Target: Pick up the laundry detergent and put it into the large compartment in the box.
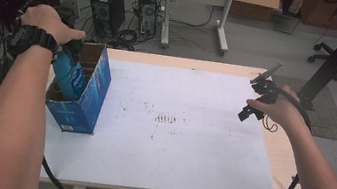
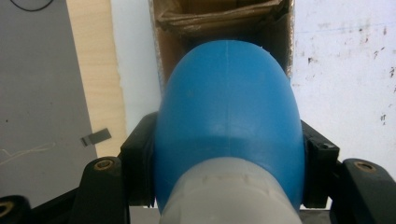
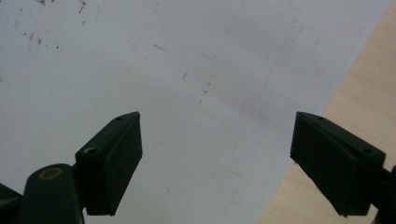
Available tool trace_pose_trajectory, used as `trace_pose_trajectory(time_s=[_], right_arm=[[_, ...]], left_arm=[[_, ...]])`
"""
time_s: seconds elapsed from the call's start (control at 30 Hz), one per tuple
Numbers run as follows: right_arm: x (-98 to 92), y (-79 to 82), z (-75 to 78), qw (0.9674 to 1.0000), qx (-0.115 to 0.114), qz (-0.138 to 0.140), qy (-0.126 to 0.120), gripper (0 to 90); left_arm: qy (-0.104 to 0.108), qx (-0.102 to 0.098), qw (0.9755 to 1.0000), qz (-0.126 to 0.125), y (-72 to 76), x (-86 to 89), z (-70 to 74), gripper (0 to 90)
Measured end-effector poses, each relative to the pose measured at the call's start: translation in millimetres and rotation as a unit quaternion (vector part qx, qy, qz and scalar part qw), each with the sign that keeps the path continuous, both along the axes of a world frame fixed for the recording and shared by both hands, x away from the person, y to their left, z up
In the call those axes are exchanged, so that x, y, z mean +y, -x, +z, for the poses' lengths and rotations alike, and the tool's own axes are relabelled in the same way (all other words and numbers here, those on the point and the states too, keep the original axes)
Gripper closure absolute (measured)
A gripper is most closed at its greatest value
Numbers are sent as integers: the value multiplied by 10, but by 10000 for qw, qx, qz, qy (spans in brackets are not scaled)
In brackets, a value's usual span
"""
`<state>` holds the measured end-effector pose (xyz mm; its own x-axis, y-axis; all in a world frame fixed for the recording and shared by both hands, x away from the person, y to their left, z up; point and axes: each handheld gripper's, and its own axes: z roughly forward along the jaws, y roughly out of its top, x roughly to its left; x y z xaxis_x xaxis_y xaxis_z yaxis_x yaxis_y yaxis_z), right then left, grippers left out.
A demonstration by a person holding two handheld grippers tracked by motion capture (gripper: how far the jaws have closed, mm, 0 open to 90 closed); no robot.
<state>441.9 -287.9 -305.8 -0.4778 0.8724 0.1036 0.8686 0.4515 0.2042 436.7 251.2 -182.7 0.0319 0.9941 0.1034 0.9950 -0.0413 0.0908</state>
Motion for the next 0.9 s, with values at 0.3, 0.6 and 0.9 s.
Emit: trace_pose_trajectory(time_s=[0.3,0.6,0.9], right_arm=[[17,-2,-28,10000,16,11,24,171],[35,-6,-53,10000,51,8,35,171],[38,-5,-80,9999,64,42,66,171]], left_arm=[[-25,85,10000,-6,-10,1,-95,378],[-6,128,9999,21,-17,23,-203,378],[58,208,9998,-6,-43,25,-337,377]])
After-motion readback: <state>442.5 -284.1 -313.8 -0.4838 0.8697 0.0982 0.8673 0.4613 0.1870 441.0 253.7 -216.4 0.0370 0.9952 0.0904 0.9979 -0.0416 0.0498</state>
